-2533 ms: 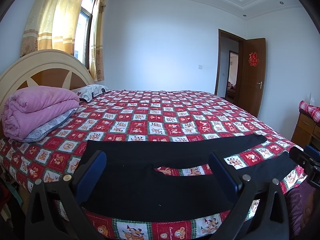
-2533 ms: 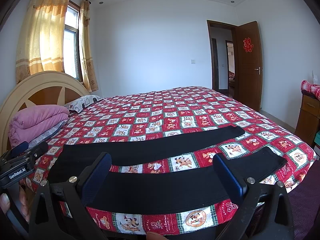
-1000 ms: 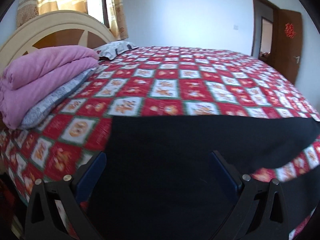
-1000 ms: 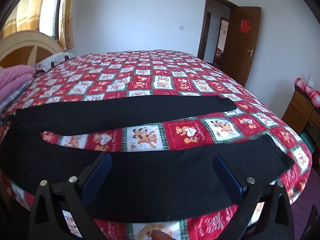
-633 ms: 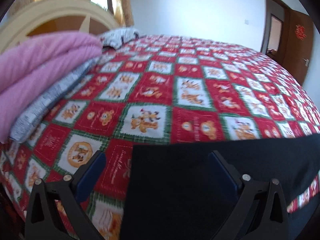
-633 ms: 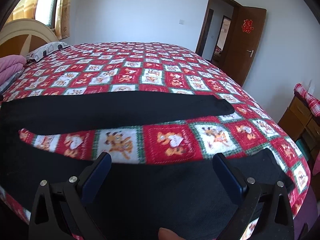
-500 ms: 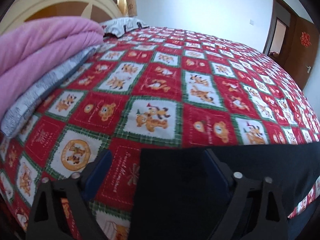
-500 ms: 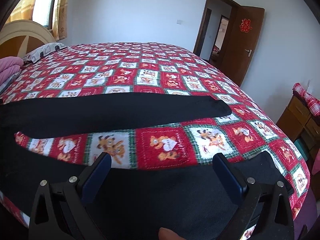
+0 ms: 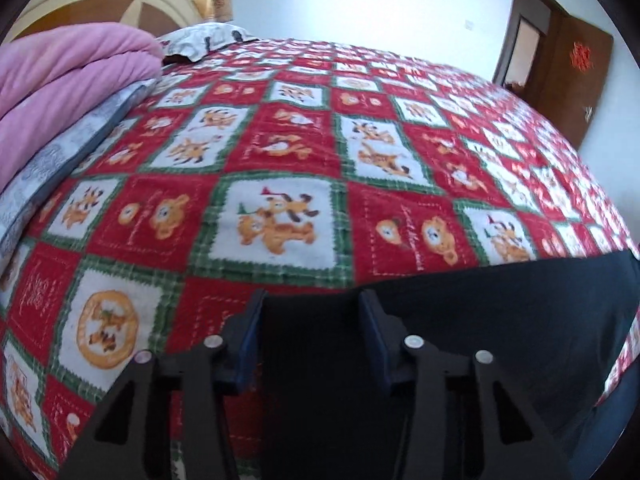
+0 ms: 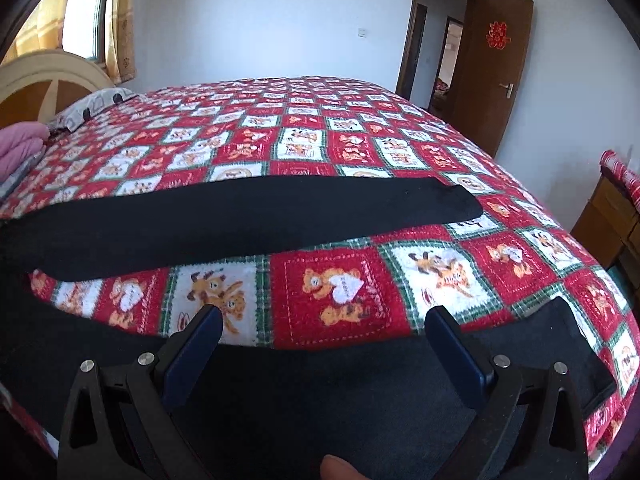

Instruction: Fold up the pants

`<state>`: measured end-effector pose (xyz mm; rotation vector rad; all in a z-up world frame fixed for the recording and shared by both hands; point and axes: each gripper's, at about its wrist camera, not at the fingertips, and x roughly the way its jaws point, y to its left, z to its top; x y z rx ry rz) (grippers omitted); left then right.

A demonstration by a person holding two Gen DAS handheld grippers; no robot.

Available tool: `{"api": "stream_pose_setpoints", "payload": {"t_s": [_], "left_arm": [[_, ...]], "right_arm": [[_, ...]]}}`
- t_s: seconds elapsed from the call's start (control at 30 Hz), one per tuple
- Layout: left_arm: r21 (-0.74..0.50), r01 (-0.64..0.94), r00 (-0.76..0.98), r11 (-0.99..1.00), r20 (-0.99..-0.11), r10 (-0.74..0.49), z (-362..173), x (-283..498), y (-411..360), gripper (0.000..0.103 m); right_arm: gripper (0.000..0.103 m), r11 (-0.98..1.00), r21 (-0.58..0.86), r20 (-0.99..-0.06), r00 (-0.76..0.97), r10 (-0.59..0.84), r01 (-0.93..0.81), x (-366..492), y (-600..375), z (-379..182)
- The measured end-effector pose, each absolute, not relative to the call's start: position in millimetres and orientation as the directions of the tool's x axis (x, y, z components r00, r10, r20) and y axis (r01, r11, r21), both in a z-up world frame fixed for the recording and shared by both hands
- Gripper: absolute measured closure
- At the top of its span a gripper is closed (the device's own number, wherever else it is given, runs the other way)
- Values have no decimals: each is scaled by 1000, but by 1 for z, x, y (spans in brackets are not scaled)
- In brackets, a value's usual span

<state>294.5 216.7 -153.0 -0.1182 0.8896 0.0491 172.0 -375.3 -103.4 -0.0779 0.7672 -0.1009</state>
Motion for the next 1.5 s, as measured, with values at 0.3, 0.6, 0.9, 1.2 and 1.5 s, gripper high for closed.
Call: {"api": "stream_pose_setpoints", "payload": {"t_s": [0.3,0.6,0.9,1.2,1.5], "left_arm": [[-153,-84,633,985,-771,-66,-158,297,223,63],[-161,-128,645,979,-763,-41,-159,299,219,66],[-198,-123,645,972,-760,-73,-162,301,223,66],[-226,-125,649,966,-755,-93,-164,302,224,65],[-199,-126,654,972,-754,-70,-163,302,222,66]], "right_arm": [[40,979,-11,-687,710,-155,203,210,-463,-70],[40,937,-7,-671,693,-263,348,273,-554,-43],[40,954,50,-758,633,-157,297,364,-582,-84],[40,970,48,-826,556,-96,239,420,-586,-129],[89,990,30,-850,525,-47,137,432,-576,-144]]}}
